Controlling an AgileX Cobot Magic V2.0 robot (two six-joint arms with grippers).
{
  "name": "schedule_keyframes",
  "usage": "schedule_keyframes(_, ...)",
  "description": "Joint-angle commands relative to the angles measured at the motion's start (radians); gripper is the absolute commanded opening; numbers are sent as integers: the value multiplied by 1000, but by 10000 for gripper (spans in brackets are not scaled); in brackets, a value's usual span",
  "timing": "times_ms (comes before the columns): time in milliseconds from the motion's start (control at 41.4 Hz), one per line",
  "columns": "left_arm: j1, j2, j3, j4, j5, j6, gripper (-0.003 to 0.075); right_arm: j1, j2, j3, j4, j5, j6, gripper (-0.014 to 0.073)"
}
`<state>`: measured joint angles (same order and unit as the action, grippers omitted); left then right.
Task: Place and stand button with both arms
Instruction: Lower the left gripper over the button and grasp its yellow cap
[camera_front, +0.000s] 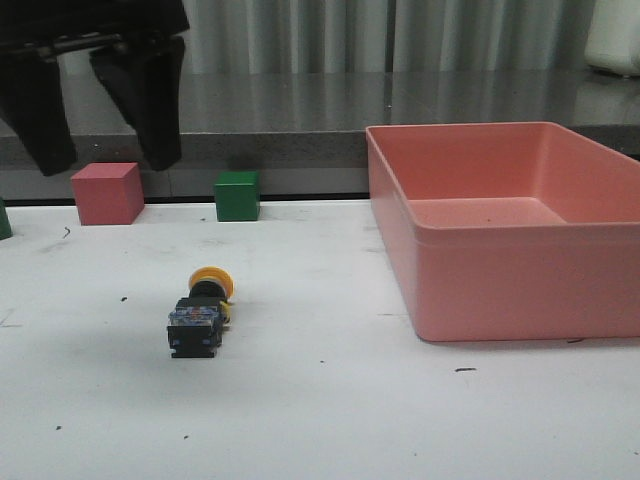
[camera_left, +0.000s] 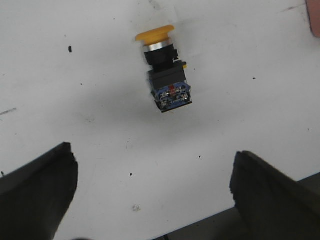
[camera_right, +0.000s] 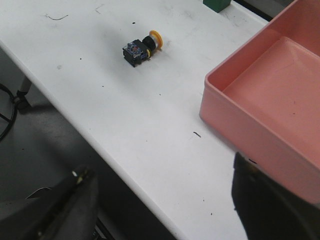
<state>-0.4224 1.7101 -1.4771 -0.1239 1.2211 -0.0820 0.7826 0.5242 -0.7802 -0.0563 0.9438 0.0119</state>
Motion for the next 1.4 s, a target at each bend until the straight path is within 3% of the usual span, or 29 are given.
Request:
schedule_keyframes(0, -12, 8, -66, -10, 27, -33, 599, 0, 4, -23, -6, -66, -12, 570)
schedule_keyframes(748, -21, 323, -216, -9, 41, -252, 599, 0, 4, -23, -6, -66, -12, 570)
schedule_keyframes(1086, -26, 431, -281, -56, 41, -277, 596, 0, 4, -23, -6, -66, -12, 570)
schedule_keyframes(1375, -29, 442, -284, -52, 43, -279, 453, 0, 4, -23, -6, -66, -12, 570)
